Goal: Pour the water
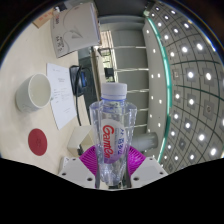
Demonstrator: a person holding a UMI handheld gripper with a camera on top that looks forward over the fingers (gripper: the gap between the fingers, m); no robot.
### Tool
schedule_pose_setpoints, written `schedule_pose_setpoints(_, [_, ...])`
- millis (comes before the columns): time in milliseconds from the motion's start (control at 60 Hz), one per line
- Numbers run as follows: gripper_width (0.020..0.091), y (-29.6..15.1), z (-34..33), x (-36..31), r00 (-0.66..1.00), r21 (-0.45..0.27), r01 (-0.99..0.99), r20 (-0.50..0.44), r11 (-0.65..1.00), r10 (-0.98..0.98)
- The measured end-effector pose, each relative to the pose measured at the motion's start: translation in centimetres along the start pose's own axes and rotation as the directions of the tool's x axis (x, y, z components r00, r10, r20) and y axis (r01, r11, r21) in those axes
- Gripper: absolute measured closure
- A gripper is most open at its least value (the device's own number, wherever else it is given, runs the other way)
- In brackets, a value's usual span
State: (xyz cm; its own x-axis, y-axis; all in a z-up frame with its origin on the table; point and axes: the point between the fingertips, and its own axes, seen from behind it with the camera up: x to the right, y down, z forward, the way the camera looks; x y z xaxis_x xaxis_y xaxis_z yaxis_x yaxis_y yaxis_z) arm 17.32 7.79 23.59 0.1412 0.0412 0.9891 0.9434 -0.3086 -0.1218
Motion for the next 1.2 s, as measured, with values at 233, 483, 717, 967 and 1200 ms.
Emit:
schedule_pose_setpoints(233, [0.0757, -4.1, 1.8, -3.3, 0.889, 0.031, 0.452, -0.096, 0.892, -0.447])
schedule_pose_setpoints(483, [0.0756, -4.4, 2.5, -4.9, 0.799, 0.023, 0.599, -0.087, 0.800, -0.595])
schedule_pose_setpoints(717, [0.0756, -4.7, 2.6, -4.7, 0.871, 0.033, 0.491, -0.045, 0.871, -0.489])
schedule_pose_setpoints(967, [0.0752, -4.6, 1.0, -3.1, 0.994, 0.042, -0.053, 0.099, 0.998, 0.049])
schedule_pose_setpoints(1200, [0.0750, -5.3, 0.1, -4.3, 0.740, -0.040, -0.619, 0.302, 0.784, 0.600])
